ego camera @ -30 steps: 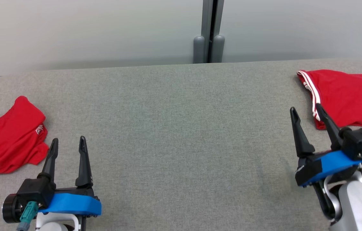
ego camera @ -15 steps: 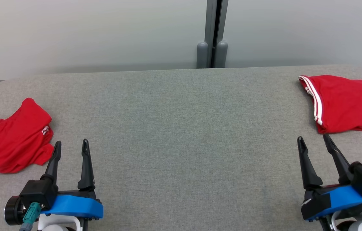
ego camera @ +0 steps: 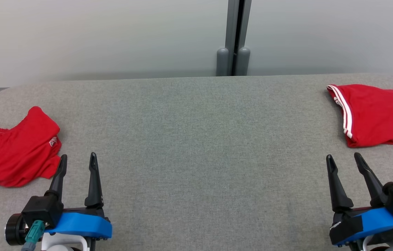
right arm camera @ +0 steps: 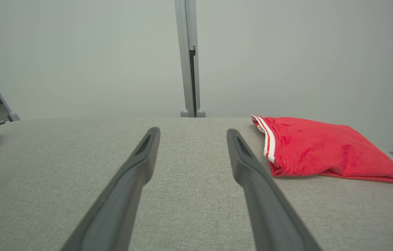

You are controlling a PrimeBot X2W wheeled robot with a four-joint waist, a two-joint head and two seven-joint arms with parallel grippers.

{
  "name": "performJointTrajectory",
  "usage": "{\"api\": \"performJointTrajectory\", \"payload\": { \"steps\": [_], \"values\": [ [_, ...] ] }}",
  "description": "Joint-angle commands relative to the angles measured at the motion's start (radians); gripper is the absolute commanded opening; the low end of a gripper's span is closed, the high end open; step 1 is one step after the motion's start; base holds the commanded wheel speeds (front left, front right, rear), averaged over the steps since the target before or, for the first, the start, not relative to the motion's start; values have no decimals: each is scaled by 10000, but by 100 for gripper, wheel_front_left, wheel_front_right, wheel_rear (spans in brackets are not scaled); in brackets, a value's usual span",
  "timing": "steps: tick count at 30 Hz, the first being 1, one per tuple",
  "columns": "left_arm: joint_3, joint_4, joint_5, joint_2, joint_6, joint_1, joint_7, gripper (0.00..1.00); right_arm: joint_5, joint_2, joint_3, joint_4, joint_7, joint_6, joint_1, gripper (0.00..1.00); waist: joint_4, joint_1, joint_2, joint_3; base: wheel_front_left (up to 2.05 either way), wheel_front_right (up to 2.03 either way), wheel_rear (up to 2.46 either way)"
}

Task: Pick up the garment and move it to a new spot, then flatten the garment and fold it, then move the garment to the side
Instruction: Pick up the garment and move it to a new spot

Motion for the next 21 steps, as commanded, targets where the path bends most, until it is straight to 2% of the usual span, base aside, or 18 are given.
{"api": "performJointTrajectory", "payload": {
  "steps": [1,10,21],
  "values": [
    [0,-26,-19,64,70,31,19,100,29,23,-26,-14,5,6,147,100,12,-1,0,5,0,0,0],
    [70,-67,-102,178,153,-135,16,100,46,21,-32,-19,53,6,139,100,431,-1,0,91,0,0,0],
    [80,-171,-156,279,280,-228,78,100,-63,19,-94,71,21,6,94,100,1842,-1,0,260,0,0,0]
  ]
}}
